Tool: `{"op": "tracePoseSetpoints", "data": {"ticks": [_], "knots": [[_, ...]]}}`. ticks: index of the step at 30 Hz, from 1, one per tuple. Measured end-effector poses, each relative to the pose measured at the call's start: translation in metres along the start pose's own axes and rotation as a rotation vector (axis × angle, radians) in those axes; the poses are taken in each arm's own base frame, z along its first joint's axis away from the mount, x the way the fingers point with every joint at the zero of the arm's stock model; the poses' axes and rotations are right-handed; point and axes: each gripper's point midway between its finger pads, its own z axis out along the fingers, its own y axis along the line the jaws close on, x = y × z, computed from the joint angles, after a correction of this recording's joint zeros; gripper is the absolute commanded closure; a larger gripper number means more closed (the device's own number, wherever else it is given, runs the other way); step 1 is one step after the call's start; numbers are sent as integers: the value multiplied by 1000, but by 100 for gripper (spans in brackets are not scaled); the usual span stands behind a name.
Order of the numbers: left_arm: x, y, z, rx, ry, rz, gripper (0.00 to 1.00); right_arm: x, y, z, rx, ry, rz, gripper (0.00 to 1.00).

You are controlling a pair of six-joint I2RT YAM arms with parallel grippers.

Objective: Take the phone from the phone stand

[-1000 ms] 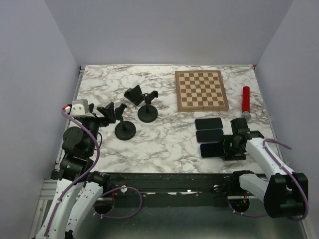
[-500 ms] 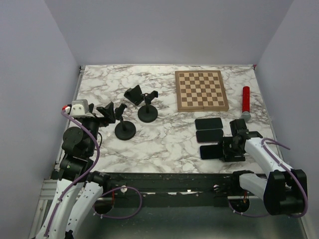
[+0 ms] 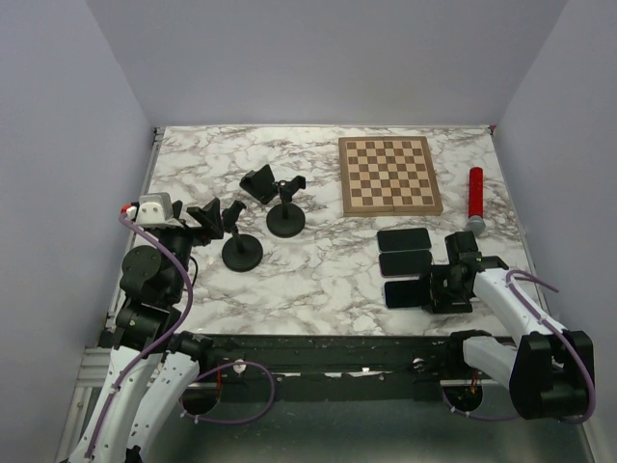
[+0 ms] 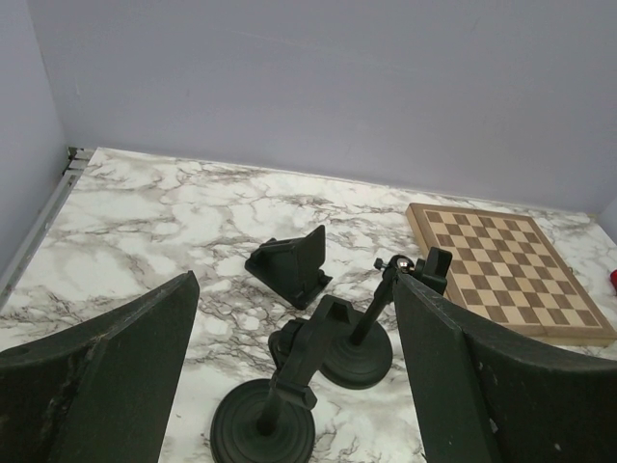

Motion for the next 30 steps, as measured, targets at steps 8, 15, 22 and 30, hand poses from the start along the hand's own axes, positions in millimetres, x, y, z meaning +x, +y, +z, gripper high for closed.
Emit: {"op": "tracePoseSetpoints", "data": {"ticks": [8, 15, 22, 30], "knots": [[0, 0, 0, 0, 0, 0, 11, 1, 0, -1, -15, 7, -7, 7], [0, 0, 0, 0, 0, 0, 11, 2, 5, -4, -57, 14, -8, 0], [0, 0, 0, 0, 0, 1, 11, 1, 2, -6, -63, 8, -25, 0], [0, 0, 0, 0, 0, 1, 11, -8, 36, -41, -246, -61, -181, 0]]}}
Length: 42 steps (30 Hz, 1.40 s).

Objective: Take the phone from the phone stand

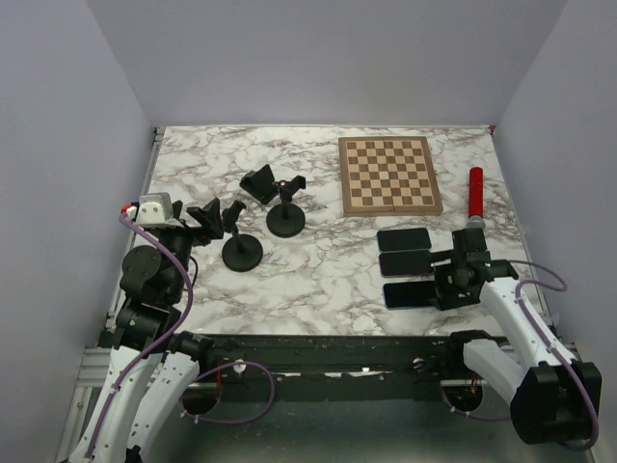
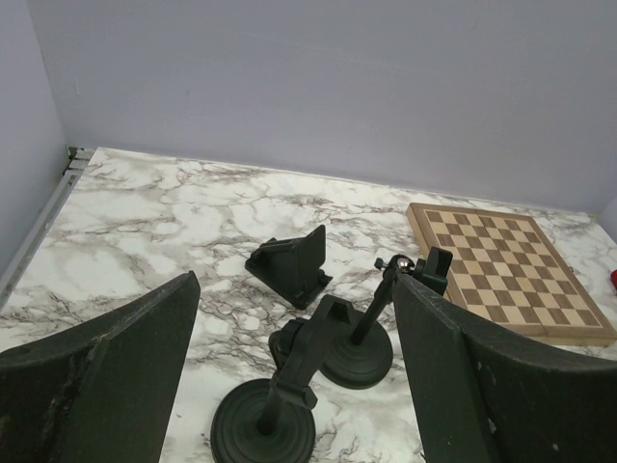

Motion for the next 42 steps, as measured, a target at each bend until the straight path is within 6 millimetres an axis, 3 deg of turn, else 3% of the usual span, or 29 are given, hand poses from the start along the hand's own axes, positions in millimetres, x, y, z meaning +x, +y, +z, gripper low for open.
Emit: {"op": "tracePoseSetpoints", "data": {"ticks": [6, 12, 20, 28, 31, 35, 42], "knots": [[0, 0, 0, 0, -2, 0, 12, -25, 63, -59, -320, -143, -217, 0], [6, 2, -2, 0, -2, 1, 12, -16, 117, -104, -576, -161, -591, 0], [8, 3, -3, 1, -9, 7, 12, -3, 147, -131, -727, -162, -894, 0], [-4, 3, -9, 0, -41, -13, 11, -10, 173, -204, -936, -319, -951, 0], [-20, 0, -14, 4, -58, -17, 11, -15, 181, -237, -1009, -393, -944, 0], [-56, -4, -27, 19, -125, -33, 10, -24, 181, -274, -1075, -491, -912, 0], [-108, -7, -62, 46, -257, -63, 10, -46, 182, -343, -1149, -666, -826, 0]]}}
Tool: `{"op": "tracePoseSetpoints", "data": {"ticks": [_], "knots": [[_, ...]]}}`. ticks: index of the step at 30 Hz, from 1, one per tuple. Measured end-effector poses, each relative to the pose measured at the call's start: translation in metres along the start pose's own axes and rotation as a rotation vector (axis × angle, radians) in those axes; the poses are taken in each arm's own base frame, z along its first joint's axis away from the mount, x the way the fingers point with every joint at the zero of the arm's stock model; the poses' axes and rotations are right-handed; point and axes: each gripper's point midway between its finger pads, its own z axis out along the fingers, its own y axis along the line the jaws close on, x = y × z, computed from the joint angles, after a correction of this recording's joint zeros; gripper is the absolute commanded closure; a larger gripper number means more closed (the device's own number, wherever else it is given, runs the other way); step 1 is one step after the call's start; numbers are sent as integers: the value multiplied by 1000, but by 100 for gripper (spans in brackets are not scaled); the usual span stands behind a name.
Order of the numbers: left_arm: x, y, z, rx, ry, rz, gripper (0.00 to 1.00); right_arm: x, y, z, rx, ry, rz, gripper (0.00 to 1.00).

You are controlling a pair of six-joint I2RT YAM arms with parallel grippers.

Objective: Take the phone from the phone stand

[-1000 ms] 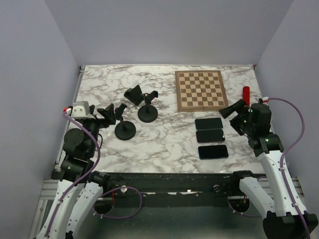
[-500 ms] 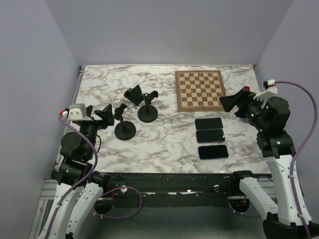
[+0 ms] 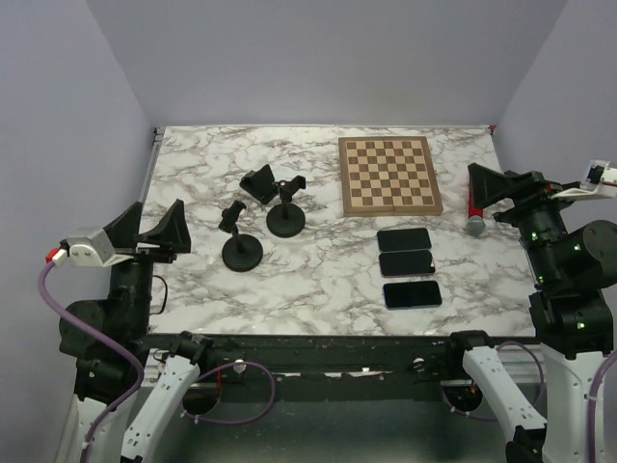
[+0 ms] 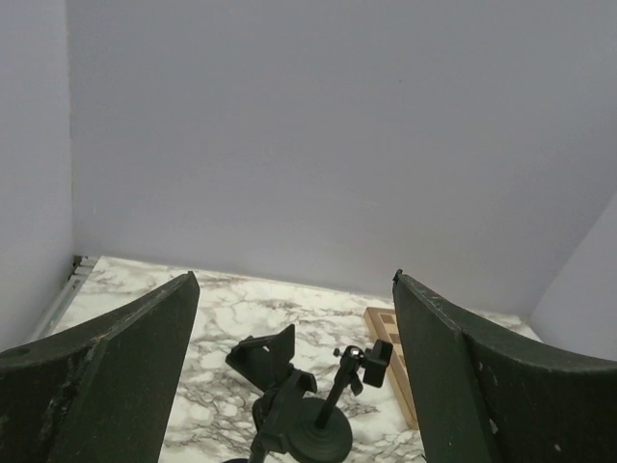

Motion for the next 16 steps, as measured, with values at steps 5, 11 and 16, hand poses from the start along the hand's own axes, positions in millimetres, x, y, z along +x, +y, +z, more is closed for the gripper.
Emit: {"op": "tracePoseSetpoints", "data": {"ticks": [5, 11, 16], "knots": [[-29, -1, -15, 5, -60, -6, 9, -15, 5, -6, 3, -37, -2, 0], [-54, 2, -32, -1, -119, 0, 9, -14, 4, -6, 8, -24, 0, 0], [-60, 6, -38, -18, -135, 12, 8, -17, -1, -6, 43, -39, 7, 0]]}}
